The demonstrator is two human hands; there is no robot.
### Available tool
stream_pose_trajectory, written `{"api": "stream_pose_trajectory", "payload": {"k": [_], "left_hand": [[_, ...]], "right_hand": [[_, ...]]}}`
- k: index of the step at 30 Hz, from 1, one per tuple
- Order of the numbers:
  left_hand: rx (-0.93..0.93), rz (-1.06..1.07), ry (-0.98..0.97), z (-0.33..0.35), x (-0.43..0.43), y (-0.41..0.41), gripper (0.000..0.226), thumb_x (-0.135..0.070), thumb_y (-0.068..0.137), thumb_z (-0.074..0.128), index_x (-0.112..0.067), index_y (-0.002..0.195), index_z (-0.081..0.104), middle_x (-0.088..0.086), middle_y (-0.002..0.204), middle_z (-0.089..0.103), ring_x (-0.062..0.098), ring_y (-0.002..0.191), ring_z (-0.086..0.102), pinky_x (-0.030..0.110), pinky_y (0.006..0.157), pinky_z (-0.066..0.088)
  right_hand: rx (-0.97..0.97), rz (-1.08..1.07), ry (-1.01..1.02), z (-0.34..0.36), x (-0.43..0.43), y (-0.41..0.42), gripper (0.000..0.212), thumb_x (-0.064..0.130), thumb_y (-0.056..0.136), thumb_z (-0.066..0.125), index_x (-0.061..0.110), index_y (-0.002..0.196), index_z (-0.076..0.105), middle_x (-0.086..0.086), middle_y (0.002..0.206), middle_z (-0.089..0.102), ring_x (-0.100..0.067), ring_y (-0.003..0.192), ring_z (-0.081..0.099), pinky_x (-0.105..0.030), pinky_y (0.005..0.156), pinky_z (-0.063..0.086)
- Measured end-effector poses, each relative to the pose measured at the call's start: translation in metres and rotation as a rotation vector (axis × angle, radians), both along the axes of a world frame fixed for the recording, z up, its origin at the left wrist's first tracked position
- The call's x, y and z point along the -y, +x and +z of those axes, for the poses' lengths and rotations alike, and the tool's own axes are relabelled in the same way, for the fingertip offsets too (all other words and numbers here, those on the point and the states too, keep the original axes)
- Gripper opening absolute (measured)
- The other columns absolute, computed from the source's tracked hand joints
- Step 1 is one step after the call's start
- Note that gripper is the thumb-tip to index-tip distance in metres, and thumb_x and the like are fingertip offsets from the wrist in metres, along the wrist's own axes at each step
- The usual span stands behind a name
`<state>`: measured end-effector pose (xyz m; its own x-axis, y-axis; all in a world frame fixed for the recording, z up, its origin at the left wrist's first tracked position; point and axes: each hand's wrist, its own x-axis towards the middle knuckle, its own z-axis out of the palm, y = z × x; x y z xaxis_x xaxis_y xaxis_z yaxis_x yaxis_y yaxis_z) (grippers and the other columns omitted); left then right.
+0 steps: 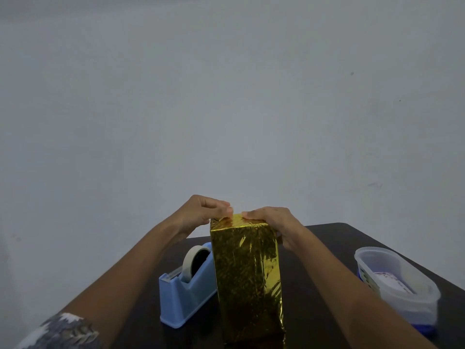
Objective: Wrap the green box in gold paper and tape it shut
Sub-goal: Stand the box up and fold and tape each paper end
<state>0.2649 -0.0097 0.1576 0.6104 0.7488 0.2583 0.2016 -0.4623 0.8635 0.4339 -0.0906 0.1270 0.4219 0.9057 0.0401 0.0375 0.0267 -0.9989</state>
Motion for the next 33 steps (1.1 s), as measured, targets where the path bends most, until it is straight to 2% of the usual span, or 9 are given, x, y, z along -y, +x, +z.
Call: {"api": "stream_pose_trajectory", "payload": {"k": [4,9,14,18,21,25,28,30,33], "left_hand": [[-0.033,0.016,0.028,-0.003,-0.002,0.001,0.014,-0.023,0.077,0.073,-0.016,0.089,0.077,-0.009,0.11,0.066,0.011,0.109,0.055,0.04,0.101,0.04],[-0.058,0.031,0.045,-0.003,-0.002,0.0,0.008,-0.025,0.076,0.074,-0.02,0.082,0.078,-0.007,0.101,0.071,0.014,0.107,0.057,0.04,0.098,0.041],[-0.179,0.019,0.131,0.004,0.002,0.002,0.009,-0.025,0.082,0.07,-0.017,0.081,0.074,-0.001,0.097,0.071,0.004,0.089,0.058,0.024,0.077,0.04],[-0.263,0.017,0.203,0.01,0.001,0.004,0.014,-0.026,0.081,0.071,-0.013,0.082,0.075,0.005,0.091,0.071,0.011,0.088,0.06,0.03,0.086,0.042],[-0.325,0.058,0.244,0.015,0.002,0.008,0.014,-0.027,0.079,0.073,-0.014,0.074,0.074,0.014,0.093,0.07,0.019,0.087,0.056,0.031,0.08,0.04],[-0.418,0.099,0.259,0.026,0.006,0.013,0.017,-0.029,0.076,0.076,-0.015,0.066,0.071,0.002,0.08,0.067,0.014,0.088,0.056,0.024,0.074,0.039],[-0.491,0.123,0.275,0.033,0.007,0.016,0.025,-0.032,0.076,0.076,-0.008,0.079,0.074,-0.006,0.07,0.059,0.007,0.073,0.048,0.021,0.066,0.037],[-0.526,0.135,0.283,0.035,0.005,0.017,0.033,-0.035,0.075,0.076,-0.004,0.087,0.075,-0.003,0.074,0.061,0.01,0.075,0.049,0.023,0.07,0.038],[-0.554,0.141,0.305,0.036,0.003,0.019,0.036,-0.037,0.074,0.077,-0.004,0.086,0.075,0.005,0.084,0.066,0.016,0.084,0.051,0.027,0.074,0.039]], "right_hand": [[-0.002,-0.005,0.002,0.001,0.001,0.0,0.049,0.028,0.073,0.079,0.005,0.112,0.062,-0.007,0.09,0.066,-0.016,0.074,0.063,-0.023,0.051,0.046],[0.008,-0.008,-0.009,0.001,0.002,-0.001,0.048,0.029,0.073,0.079,0.005,0.111,0.062,-0.006,0.086,0.066,-0.014,0.07,0.062,-0.02,0.047,0.044],[0.029,-0.003,-0.018,0.002,0.002,-0.002,0.044,0.03,0.076,0.076,0.005,0.11,0.062,-0.004,0.084,0.064,-0.013,0.071,0.061,-0.022,0.05,0.044],[0.034,0.012,-0.017,0.001,0.0,-0.001,0.042,0.028,0.078,0.074,0.005,0.111,0.062,-0.005,0.087,0.065,-0.015,0.074,0.061,-0.023,0.055,0.046],[0.066,0.003,-0.013,0.0,-0.002,-0.001,0.043,0.03,0.078,0.074,0.006,0.112,0.062,-0.006,0.093,0.065,-0.017,0.082,0.061,-0.025,0.063,0.048],[0.068,-0.002,-0.004,-0.001,-0.005,0.0,0.044,0.03,0.077,0.075,0.006,0.113,0.062,-0.008,0.098,0.066,-0.019,0.086,0.062,-0.026,0.066,0.049],[0.055,-0.002,-0.007,-0.002,-0.007,0.001,0.045,0.029,0.076,0.076,0.006,0.113,0.062,-0.009,0.1,0.067,-0.021,0.091,0.064,-0.033,0.079,0.054],[0.058,-0.001,-0.01,-0.002,-0.008,0.001,0.046,0.03,0.076,0.076,0.006,0.113,0.062,-0.009,0.099,0.067,-0.021,0.09,0.063,-0.035,0.084,0.054],[0.065,0.001,-0.015,-0.001,-0.006,0.001,0.046,0.03,0.078,0.075,0.006,0.114,0.061,-0.007,0.097,0.065,-0.018,0.084,0.061,-0.029,0.072,0.052]]}}
